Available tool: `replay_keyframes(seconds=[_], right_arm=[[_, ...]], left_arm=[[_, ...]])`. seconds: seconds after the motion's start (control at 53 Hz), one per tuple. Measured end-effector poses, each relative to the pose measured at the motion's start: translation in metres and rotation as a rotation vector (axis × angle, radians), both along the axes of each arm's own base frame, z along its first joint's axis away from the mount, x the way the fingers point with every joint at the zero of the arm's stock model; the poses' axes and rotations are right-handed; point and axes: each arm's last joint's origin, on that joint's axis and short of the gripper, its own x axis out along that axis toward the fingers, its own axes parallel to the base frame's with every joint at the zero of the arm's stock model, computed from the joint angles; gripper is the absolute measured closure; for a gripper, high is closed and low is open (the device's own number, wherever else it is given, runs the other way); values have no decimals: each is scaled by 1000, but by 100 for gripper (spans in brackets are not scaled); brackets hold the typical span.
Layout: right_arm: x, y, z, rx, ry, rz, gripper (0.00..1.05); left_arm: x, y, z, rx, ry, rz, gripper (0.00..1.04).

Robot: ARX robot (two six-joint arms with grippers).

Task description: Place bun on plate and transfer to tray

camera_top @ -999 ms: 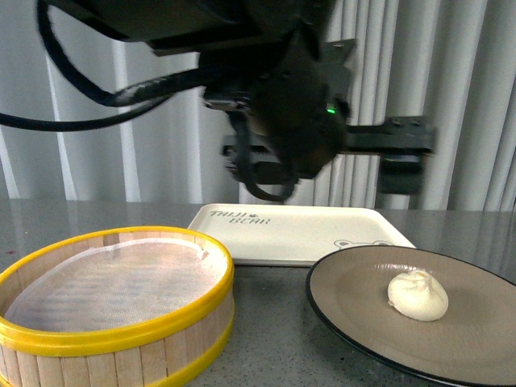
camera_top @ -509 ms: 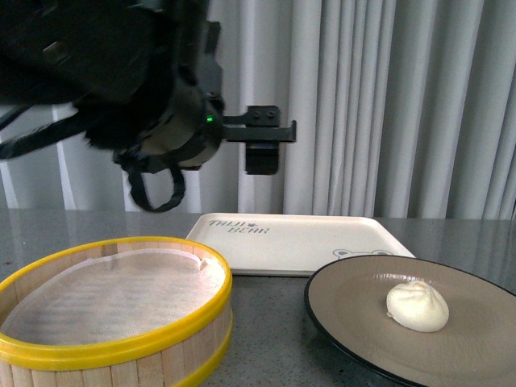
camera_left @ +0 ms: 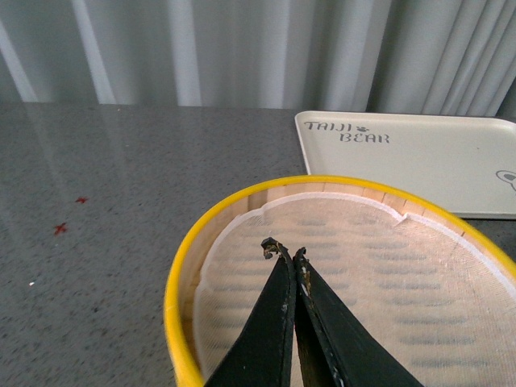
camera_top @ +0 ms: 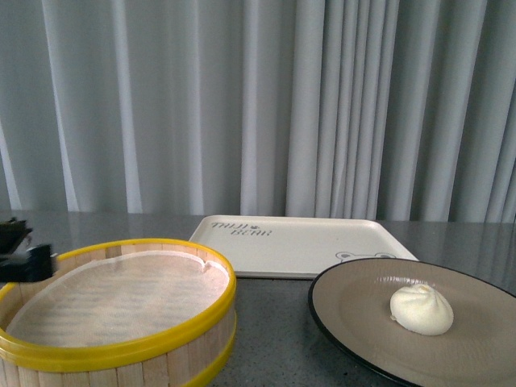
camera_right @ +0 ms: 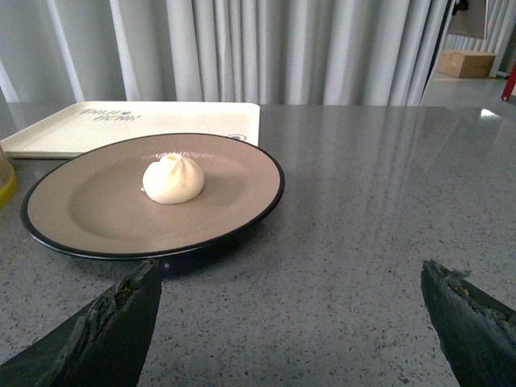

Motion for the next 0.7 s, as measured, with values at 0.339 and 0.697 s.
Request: replay_keyframes(seconds=[0.339,0.697], right_arm=[[0,0,0,0,0,0,9],[0,0,0,0,0,0,9]], left_arm=[[-47,26,-25,0,-1,10,101],[-78,43,-39,-1,2,-7,101]])
